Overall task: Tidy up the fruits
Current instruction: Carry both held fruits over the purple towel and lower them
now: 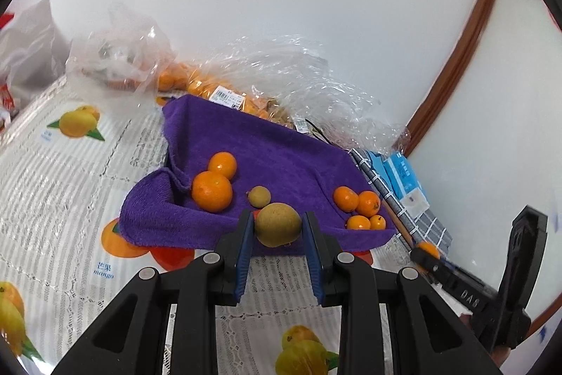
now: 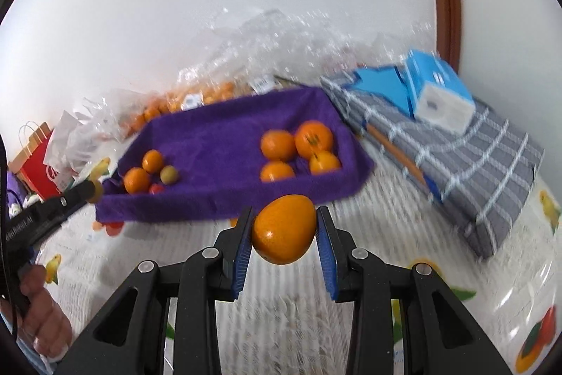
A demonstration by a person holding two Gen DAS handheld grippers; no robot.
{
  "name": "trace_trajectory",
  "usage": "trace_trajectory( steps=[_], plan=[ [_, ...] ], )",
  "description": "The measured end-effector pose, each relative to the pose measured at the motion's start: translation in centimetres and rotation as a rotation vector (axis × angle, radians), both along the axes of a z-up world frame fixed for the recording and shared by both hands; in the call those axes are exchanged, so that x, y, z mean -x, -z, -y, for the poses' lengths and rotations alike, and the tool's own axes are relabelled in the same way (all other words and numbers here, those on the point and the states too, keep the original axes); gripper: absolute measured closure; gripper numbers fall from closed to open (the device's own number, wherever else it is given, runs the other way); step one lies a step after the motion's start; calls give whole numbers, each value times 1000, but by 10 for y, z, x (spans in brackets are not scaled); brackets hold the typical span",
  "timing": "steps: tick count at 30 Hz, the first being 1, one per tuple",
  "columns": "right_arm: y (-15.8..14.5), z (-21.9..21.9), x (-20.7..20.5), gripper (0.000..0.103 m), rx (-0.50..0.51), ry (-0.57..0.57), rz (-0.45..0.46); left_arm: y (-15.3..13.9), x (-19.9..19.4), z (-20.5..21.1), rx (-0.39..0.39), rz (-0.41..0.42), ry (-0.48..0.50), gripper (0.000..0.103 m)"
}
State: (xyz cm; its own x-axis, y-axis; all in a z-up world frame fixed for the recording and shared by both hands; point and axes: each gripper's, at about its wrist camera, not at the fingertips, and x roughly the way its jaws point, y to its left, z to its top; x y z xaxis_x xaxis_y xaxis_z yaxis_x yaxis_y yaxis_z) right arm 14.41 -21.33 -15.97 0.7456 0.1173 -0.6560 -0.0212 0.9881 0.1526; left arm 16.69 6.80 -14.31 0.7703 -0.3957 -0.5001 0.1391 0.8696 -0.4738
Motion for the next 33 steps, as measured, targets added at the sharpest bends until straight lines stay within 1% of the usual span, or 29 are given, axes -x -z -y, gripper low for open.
trace_trajectory(
  steps=[4,7,9,12,16,18,21,24,27,30,33],
  plan=[
    [-18,-6,-19,68,32,-20,25,-4,-8,-15,-11,-31,-33,76],
    [-26,-7,-41,68,38,-24,31,-17,-18,-28,-42,-23,-53,76],
    [-31,-8,-59,68,30,-33,34,-29,-31,-37,-52,-14,-50,76],
    [-36,-13,-90,68,46,-41,43,-40,-55,-40,-86,-15,-65,76],
    [-37,-22,-127,68,78,-77,56,-42,-92,-31,-111,-39,-56,76],
    [-32,-22,-145,68,82,-85,44,-36,-112,-26,-138,-68,-57,76],
    [-18,-18,-171,68,76,-73,4,-21,-144,-14,-169,-121,-52,76],
    [4,-9,-187,68,58,-44,-43,-2,-168,-6,-219,-173,-63,76],
    [23,-3,-199,68,56,-39,-112,12,-178,-2,-245,-196,-63,76],
    [34,-1,-205,68,60,-29,-145,23,-184,2,-262,-225,-51,76],
    [45,-1,-209,68,64,-37,-174,29,-185,5,-302,-242,-54,76]
  ],
)
